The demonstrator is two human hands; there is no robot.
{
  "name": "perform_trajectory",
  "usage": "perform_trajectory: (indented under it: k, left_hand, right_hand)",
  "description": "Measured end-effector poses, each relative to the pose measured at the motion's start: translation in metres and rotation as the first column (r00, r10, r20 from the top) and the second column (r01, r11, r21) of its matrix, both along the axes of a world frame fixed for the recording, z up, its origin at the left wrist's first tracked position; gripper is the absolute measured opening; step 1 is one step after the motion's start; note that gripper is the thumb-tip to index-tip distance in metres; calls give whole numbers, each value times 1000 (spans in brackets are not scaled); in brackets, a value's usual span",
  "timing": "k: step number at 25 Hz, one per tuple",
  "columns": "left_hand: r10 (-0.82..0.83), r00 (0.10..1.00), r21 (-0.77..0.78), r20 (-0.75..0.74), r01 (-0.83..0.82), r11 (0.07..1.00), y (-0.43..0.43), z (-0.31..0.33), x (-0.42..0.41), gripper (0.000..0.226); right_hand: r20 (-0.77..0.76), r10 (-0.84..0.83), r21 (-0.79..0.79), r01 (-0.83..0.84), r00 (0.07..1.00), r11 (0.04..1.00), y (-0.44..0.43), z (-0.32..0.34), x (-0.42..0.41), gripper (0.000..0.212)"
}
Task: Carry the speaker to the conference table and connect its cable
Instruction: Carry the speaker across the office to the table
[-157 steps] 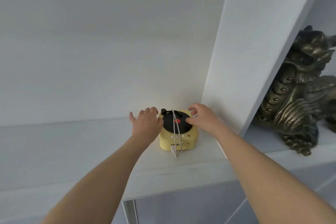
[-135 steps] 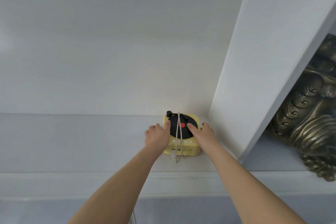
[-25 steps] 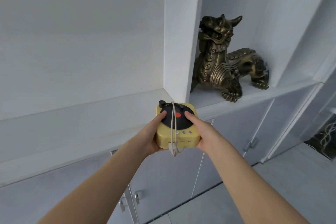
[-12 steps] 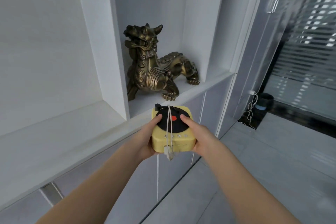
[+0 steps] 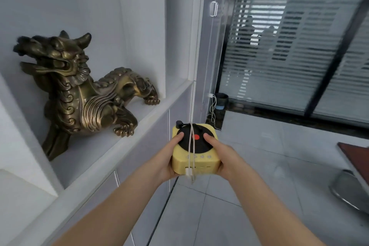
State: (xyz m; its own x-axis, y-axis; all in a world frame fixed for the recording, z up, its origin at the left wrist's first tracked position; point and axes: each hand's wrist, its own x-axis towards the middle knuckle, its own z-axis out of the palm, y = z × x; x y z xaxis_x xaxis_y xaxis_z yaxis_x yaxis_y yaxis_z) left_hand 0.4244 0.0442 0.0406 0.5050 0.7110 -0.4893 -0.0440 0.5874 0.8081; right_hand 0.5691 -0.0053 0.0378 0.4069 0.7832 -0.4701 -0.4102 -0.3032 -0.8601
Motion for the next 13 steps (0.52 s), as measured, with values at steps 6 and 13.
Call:
perform_trajectory:
  k: [6,13]
  left_hand:
    - [-168,986,-23,-3,168,985,37,-6,47,36]
    - [-358,933,-50,28,359,932,60,-17,117,42]
  right_hand:
    - [-8,-200,-15,200,980,980,8,-6,31,53]
    - [-11,-347,-30,346,938,938,12,-21,94,56]
